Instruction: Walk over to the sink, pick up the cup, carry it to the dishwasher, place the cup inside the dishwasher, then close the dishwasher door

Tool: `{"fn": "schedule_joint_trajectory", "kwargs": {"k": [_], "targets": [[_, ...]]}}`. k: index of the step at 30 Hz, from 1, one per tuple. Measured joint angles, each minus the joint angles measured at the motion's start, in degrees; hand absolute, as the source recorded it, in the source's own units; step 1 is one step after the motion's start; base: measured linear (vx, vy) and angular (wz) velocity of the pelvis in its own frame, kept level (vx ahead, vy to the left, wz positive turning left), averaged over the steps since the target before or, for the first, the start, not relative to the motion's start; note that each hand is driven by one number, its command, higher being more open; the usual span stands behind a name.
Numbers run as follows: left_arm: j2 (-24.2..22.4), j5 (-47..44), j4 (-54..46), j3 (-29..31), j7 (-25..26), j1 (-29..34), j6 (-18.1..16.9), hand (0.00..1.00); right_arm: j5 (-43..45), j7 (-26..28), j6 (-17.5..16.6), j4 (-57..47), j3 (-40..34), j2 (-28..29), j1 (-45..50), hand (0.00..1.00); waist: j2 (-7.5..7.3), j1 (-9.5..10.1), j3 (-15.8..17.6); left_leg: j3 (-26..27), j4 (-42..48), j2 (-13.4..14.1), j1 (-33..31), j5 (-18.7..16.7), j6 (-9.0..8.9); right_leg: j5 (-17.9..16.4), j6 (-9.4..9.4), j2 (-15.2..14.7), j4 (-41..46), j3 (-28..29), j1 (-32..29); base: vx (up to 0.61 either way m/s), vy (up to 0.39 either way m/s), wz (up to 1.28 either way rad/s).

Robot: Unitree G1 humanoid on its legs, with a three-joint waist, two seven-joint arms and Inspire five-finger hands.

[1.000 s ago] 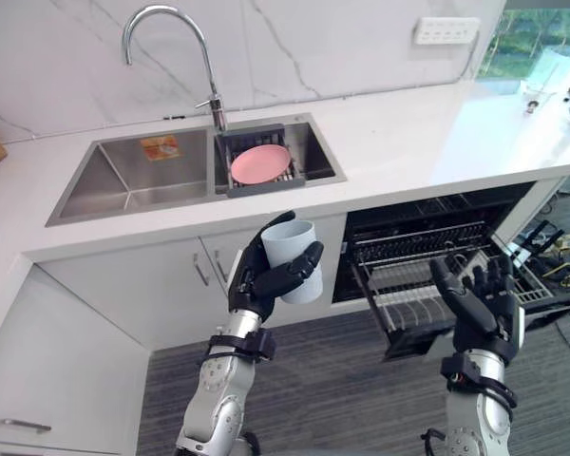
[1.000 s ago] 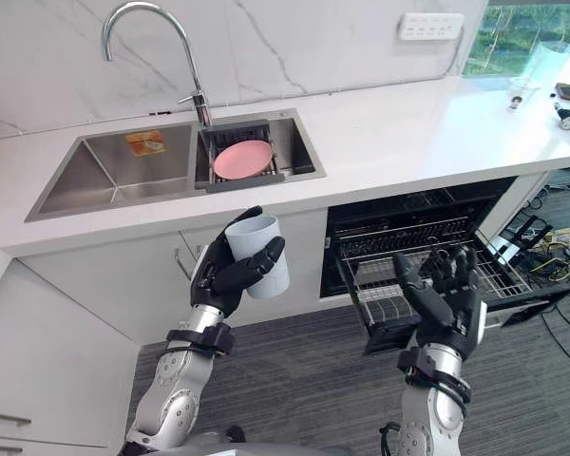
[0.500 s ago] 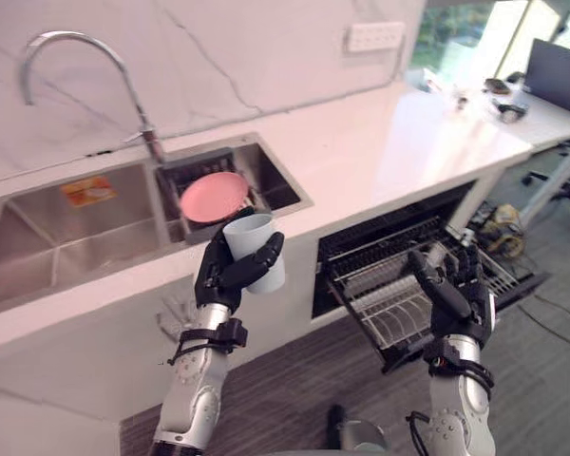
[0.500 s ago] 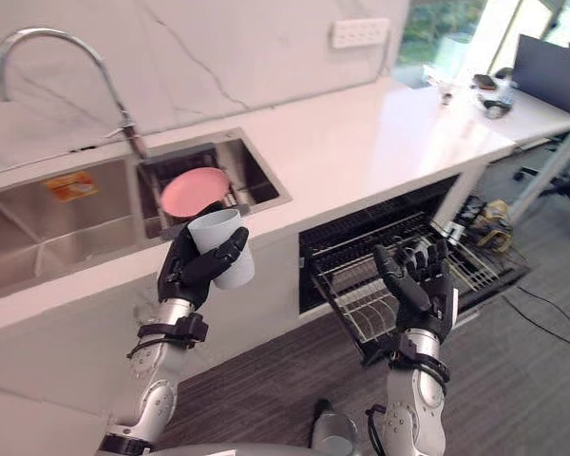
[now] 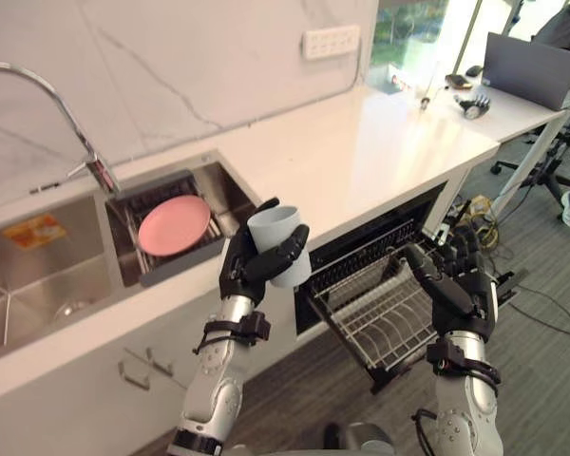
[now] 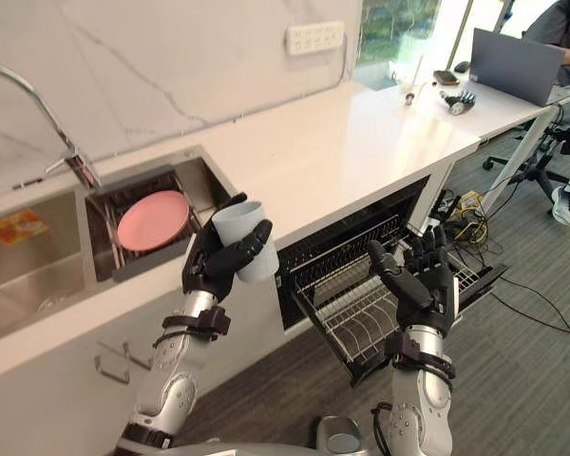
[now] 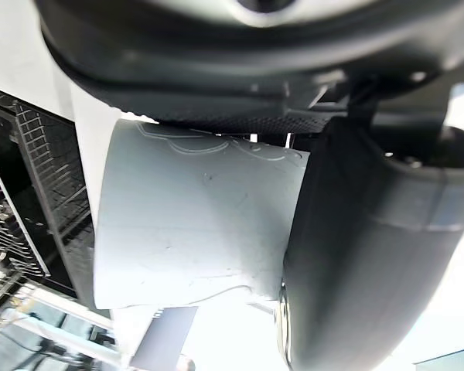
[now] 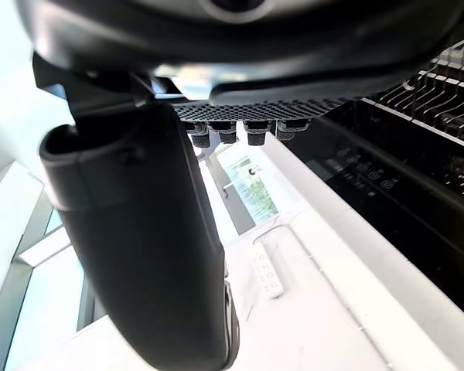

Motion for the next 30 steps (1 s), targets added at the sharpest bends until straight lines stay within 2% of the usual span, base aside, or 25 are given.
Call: {"fn": "schedule_joint_trajectory", "kwargs": {"k": [1, 2, 3, 4, 5, 6, 9, 10, 12, 16, 21, 25, 28, 30], "targets": [[0.0, 0.0, 0.4, 0.0, -0.1, 0.7, -0.1, 0.0, 0.1, 0.8, 0.0, -0.1, 0.3, 0.0, -1.0, 1.0, -0.15, 0.48, 0.1, -0.8, -6.0, -3.6, -1.3, -3.2, 0.4, 0.1, -0.18, -0.2, -1.4, 3.4, 1.4, 0.27, 0.064, -0.93], [0.1, 0.1, 0.4, -0.1, -0.1, 0.9, -0.3, 0.0, 0.1, 1.1, 0.0, -0.1, 0.5, -0.1, -1.4, 1.0, -0.21, 0.91, 0.1, -1.3, -9.4, -5.1, -1.5, -3.9, 0.54, 0.1, -0.16, -0.3, -1.7, 5.0, 1.6, 0.32, 0.108, -1.32], [0.2, 0.1, 0.4, -0.1, 0.0, 1.0, -1.2, 0.0, 0.1, 1.4, 0.0, -0.1, 1.6, -0.4, -2.2, 1.0, -0.25, 1.46, 0.1, -3.4, -16.7, -8.1, -1.9, -4.6, 0.32, 0.0, 0.05, -0.7, -2.0, 8.1, 1.6, 0.21, 0.107, -1.09], [0.2, 0.2, 0.2, -0.2, 0.3, 1.0, -1.7, 0.0, 0.1, 1.7, 0.0, -0.1, 2.4, -0.8, -2.6, 1.0, -0.22, 1.44, 0.0, -4.6, -20.9, -9.2, -1.8, -4.5, 0.12, -0.1, 0.51, -0.8, -2.0, 9.4, 1.3, 0.25, 0.158, -1.3], [0.3, 0.3, -0.3, -0.4, 1.4, 0.7, -2.6, 0.0, 0.0, 2.5, 0.1, -0.1, 4.1, -1.9, -3.2, 1.0, 0.2, 1.25, -0.3, -6.6, -30.8, -10.3, -1.2, -2.5, 0.14, -0.5, 1.98, -0.8, -1.6, 11.7, 0.5, 0.24, 0.173, -1.12], [0.3, 1.1, -0.4, -0.5, 2.2, -0.2, -3.0, 0.0, 0.0, 3.5, 0.2, -0.1, 5.2, -3.1, -3.3, 1.0, 1.33, 1.12, -1.2, -6.5, -37.5, -10.0, -0.5, 4.8, 0.45, -1.1, 3.79, -0.2, -0.5, 13.4, -0.5, 0.25, 0.181, -0.97], [2.0, 1.2, -0.4, -0.9, 4.3, -3.6, -3.1, 0.0, 0.1, 5.1, 1.4, -0.2, 5.5, -2.9, -3.2, 1.0, -1.55, 0.47, -2.7, -3.3, -45.3, -12.6, 2.2, 7.2, 2.06, -0.8, 5.25, -3.5, -2.1, 11.2, -1.3, 0.29, 0.133, -0.47], [2.1, 1.2, -0.4, -0.9, 4.7, -4.2, -3.1, 0.0, 0.1, 5.4, 1.5, -0.2, 5.3, -2.9, -3.2, 1.0, -1.74, 0.2, -2.8, -3.3, -46.8, -13.0, 3.0, 7.7, 2.29, -0.7, 5.41, -4.0, -2.6, 10.7, -1.1, 0.24, 0.09, -0.01], [2.2, 1.2, -0.4, -0.9, 5.4, -4.9, -3.5, 0.0, 0.8, 6.7, 2.5, -0.1, 4.9, -2.8, -3.3, 1.0, -1.75, -0.37, -2.9, -3.3, -54.1, -14.2, 8.5, 9.9, 3.1, -0.5, 5.83, -5.1, -3.8, 8.7, 1.6, 0.22, 0.076, 0.06], [2.2, 1.2, -0.6, -1.0, 6.1, -5.3, -4.3, 0.0, 2.9, 11.2, 2.8, -0.2, 5.3, -2.8, -4.0, 1.0, -1.99, -0.46, -4.1, -3.7, -57.5, -14.2, 10.4, 10.4, 3.12, -0.2, 6.3, -5.2, -5.6, 6.4, 2.8, 0.14, -0.001, 0.05], [2.3, 3.8, -0.4, -0.8, 7.6, -6.0, -6.0, 0.0, 9.8, 18.3, 8.2, -0.9, 6.6, -2.8, -4.9, 1.0, -2.16, -0.48, -4.2, -4.6, -58.4, -14.4, 10.4, 10.4, 3.04, 0.0, 6.51, -5.5, -7.8, 3.4, 3.9, 0.04, -0.034, 0.11], [2.6, 11.9, 0.0, -0.8, 7.6, -7.3, -8.7, 0.0, 11.4, 21.6, 11.4, -0.9, 8.6, -3.3, -5.4, 1.0, -2.54, -0.31, -4.5, -5.2, -59.0, -14.3, 10.5, 10.8, 2.81, 0.2, 6.91, -5.5, -8.5, 2.2, 4.3, 0.0, -0.022, 0.08], [3.4, 17.0, 0.4, -0.8, 7.7, -8.9, -9.6, 0.0, 13.0, 22.0, 12.0, -1.0, 8.8, -3.3, -5.7, 1.0, -2.89, -0.31, -4.8, -5.2, -59.0, -14.3, 10.4, 10.9, 2.84, 0.7, 7.47, -5.5, -9.2, 1.5, 4.5, -0.03, 0.0, -0.01], [4.6, 23.7, 1.3, -0.9, 8.3, -10.2, -10.8, 0.0, 15.8, 21.1, 12.0, -1.3, 8.5, -3.4, -5.9, 1.0, -3.11, -0.34, -5.0, -4.9, -59.0, -14.4, 10.2, 11.1, 3.0, 1.4, 8.04, -5.6, -9.8, 1.5, 4.5, -0.06, 0.015, -0.07]]}}
